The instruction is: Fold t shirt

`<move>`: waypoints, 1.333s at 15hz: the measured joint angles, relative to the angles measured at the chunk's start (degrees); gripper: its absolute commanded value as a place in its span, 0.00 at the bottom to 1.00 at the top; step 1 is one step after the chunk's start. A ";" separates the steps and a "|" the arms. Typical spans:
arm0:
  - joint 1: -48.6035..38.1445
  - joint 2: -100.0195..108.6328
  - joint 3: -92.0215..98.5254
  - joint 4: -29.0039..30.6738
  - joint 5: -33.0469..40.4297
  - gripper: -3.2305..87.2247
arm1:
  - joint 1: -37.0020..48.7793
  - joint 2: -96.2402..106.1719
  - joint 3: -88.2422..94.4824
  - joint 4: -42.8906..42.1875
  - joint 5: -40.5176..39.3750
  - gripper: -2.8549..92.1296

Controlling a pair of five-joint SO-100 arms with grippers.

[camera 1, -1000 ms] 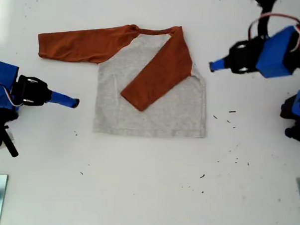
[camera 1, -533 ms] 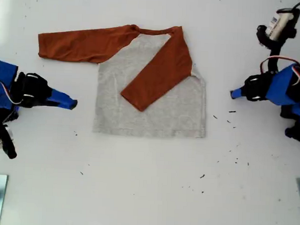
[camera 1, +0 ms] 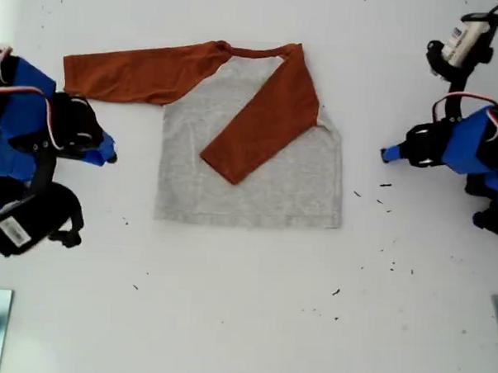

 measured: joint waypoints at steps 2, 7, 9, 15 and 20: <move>-10.55 2.64 0.18 1.05 7.03 0.45 | -0.09 2.81 1.23 0.00 0.00 0.07; -44.38 4.04 7.82 -2.37 21.01 0.44 | 0.26 26.46 6.24 10.46 0.00 0.07; -52.03 4.04 11.69 -5.36 23.38 0.44 | 1.67 36.65 6.42 18.98 0.00 0.07; -60.38 1.85 24.52 -18.63 24.35 0.41 | 1.58 38.50 6.42 19.42 0.00 0.07; -62.84 -6.94 33.49 -32.08 23.91 0.21 | 1.58 38.50 6.50 19.51 0.00 0.07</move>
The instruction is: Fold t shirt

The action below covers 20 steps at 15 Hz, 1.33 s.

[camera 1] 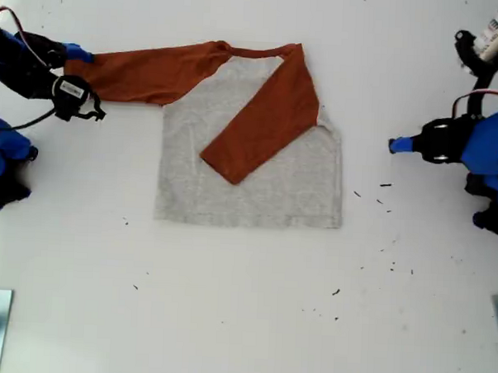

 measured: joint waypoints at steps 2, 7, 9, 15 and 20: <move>-0.53 -3.69 0.00 -3.87 1.76 0.03 | 0.00 0.00 0.00 0.00 0.00 0.07; 0.88 -5.45 -6.94 -3.96 4.92 0.03 | 0.00 0.00 0.00 0.00 0.00 0.07; 5.19 -2.72 -13.18 2.29 3.87 0.03 | 0.00 0.00 0.00 0.00 0.00 0.07; 29.18 -10.28 -50.45 16.52 2.64 0.03 | 0.00 0.00 0.00 0.00 0.00 0.07; 58.71 -47.20 -89.03 13.80 21.01 0.36 | 0.00 0.00 0.09 0.00 0.18 0.07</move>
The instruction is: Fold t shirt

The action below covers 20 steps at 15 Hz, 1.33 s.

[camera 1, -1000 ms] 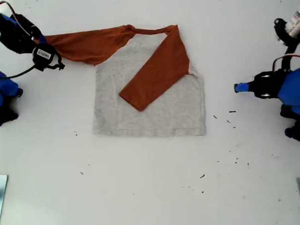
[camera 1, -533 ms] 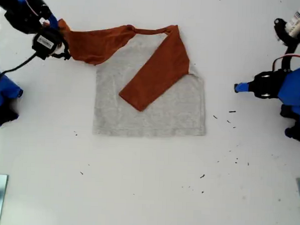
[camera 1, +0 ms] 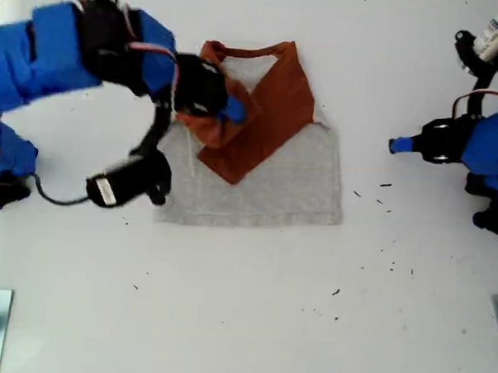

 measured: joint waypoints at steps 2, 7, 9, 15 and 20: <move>7.56 -3.96 -8.09 -0.18 4.13 0.24 | 0.00 0.00 0.00 0.00 0.53 0.07; 2.72 7.82 11.78 6.06 0.35 0.03 | 0.00 0.00 0.00 0.09 1.05 0.07; -1.85 20.74 36.47 -2.46 -8.35 0.03 | -0.18 0.00 0.00 0.09 2.02 0.07; -4.75 44.30 70.93 -8.96 -15.03 0.38 | -5.36 -27.42 -20.65 4.13 6.68 0.34; 9.84 47.02 58.89 -5.01 -17.14 0.41 | -16.87 -69.70 -60.21 10.63 10.72 0.38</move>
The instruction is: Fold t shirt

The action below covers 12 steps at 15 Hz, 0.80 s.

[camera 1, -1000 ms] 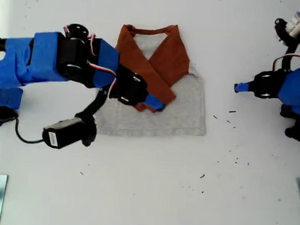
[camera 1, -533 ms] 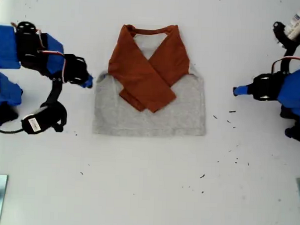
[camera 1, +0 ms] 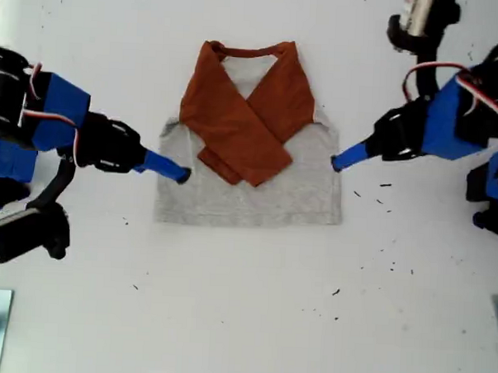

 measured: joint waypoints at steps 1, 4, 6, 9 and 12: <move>2.90 -0.79 3.34 -3.87 -1.76 0.41 | -2.46 -4.92 -1.05 -1.67 2.02 0.38; 8.70 -7.65 9.23 -13.27 -6.15 0.41 | -8.44 -17.84 -2.20 -9.32 7.12 0.38; 10.90 -15.82 9.05 -17.05 -8.09 0.34 | -9.23 -23.99 -2.37 -15.03 7.91 0.29; 9.40 -25.22 5.27 -18.11 -9.05 0.03 | -9.23 -28.04 1.05 -24.43 8.26 0.07; 7.12 -30.15 0.62 -17.58 -9.05 0.03 | -9.40 -28.92 3.16 -30.23 9.49 0.06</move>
